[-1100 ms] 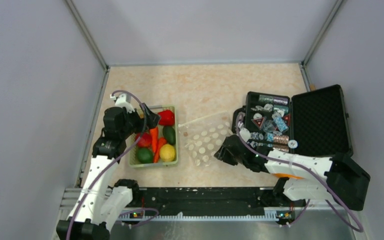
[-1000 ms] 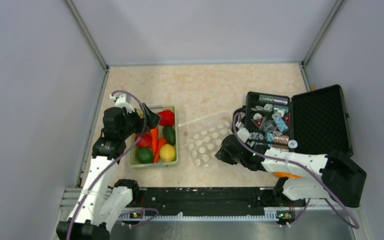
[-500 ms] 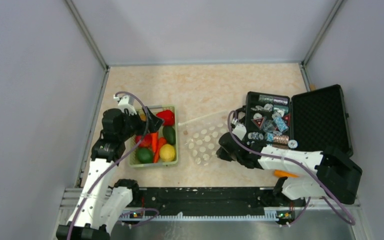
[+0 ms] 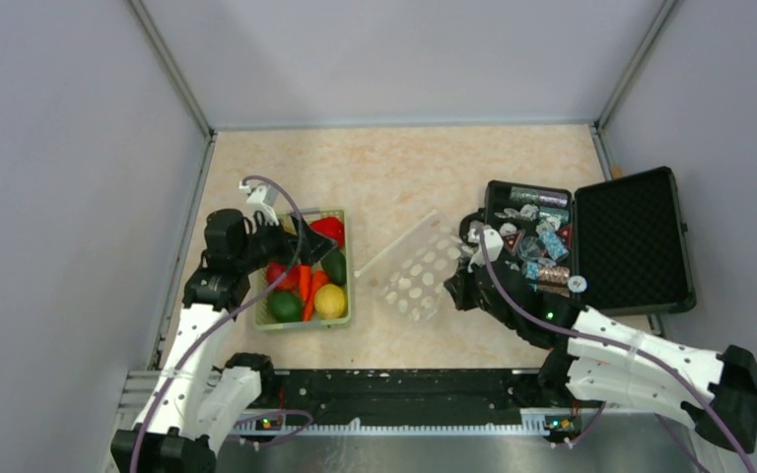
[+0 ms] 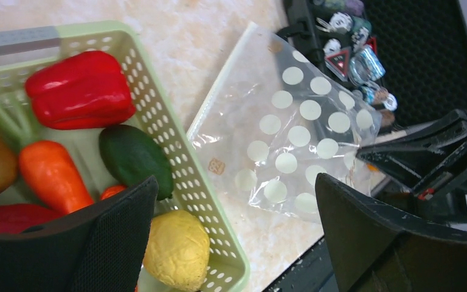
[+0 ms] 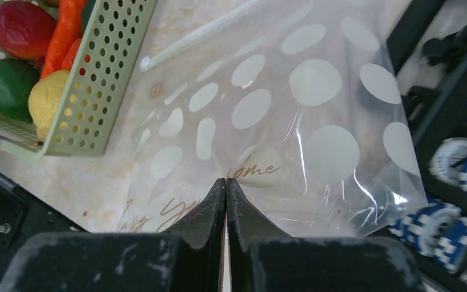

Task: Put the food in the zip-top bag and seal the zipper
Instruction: Pick up the zipper food storage bag at the center of the board.

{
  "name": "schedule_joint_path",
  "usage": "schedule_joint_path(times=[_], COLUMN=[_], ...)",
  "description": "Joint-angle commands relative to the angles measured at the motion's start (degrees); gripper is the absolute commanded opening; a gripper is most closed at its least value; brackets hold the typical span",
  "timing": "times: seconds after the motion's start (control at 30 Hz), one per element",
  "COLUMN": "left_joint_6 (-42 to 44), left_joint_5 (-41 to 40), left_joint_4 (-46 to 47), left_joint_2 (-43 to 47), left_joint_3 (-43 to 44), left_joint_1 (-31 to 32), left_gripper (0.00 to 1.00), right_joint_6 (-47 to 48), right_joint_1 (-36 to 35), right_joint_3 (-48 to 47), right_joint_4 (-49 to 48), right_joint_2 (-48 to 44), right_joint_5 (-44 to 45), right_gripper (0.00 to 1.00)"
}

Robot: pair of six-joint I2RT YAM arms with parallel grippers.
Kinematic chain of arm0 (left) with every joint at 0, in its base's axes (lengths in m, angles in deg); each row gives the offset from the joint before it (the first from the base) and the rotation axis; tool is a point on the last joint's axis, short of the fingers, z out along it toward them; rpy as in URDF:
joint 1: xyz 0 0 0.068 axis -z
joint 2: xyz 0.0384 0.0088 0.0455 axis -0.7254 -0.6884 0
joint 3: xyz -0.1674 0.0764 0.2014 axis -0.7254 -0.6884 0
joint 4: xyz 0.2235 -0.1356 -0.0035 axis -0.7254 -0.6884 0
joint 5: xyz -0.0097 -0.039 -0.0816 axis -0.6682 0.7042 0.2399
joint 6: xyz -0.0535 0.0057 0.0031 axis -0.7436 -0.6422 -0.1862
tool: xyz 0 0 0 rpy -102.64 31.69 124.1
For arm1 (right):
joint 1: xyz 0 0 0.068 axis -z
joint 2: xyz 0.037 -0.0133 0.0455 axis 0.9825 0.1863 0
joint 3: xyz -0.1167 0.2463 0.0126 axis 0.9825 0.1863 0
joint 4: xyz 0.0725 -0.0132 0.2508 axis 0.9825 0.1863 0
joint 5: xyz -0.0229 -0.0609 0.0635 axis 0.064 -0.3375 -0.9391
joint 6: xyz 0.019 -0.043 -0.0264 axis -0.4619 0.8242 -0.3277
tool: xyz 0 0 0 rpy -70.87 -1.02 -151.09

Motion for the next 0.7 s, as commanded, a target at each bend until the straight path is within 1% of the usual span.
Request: schedule_joint_path(times=[0.0,0.1,0.13,0.2,0.23,0.33,0.4,0.47,0.57,0.67], left_joint_6=[0.6,0.9,1.0,1.1,1.1,0.4,0.0,0.3,0.8,1.1], left_joint_5=[8.1,6.7,5.8,4.1,3.3,1.9,1.4,0.8,-0.7,-1.8], left_joint_4=[5.4,5.6,5.7,5.7,5.6,5.5,5.5,5.0,4.4,4.0], left_joint_2=[-2.4,-3.8,-4.2,-5.0,-5.5,-6.2,-6.1,-5.7,-5.3,-5.6], left_joint_3=[0.8,1.1,1.2,1.4,1.5,1.7,1.9,2.2,2.2,2.3], left_joint_1=[1.5,4.2,5.3,7.3,8.0,8.8,8.8,8.9,8.9,8.9], left_gripper=[0.99,0.99,0.99,0.99,0.99,0.99,0.99,0.99,0.99,0.99], right_joint_6=[11.5,7.8,6.5,3.4,0.8,-8.7,-16.9,-22.3,-26.4,-27.9], right_joint_1=[0.1,0.1,0.1,0.1,0.2,0.2,0.1,0.1,-0.1,-0.2], right_joint_3=[0.3,0.0,-0.3,-2.0,-3.0,-5.8,-8.4,-9.4,-9.1,-6.8], right_joint_4=[7.9,13.8,14.7,15.5,15.9,19.6,25.0,28.1,28.9,26.7], right_joint_2=[-7.7,-10.0,-9.9,-8.1,-6.8,-2.4,0.1,0.9,0.6,-0.8], right_joint_5=[6.2,12.6,12.1,7.9,6.6,8.5,11.3,12.4,11.7,10.0], right_gripper=[0.00,0.01,0.20,0.72,0.78,0.82,0.82,0.81,0.78,0.74])
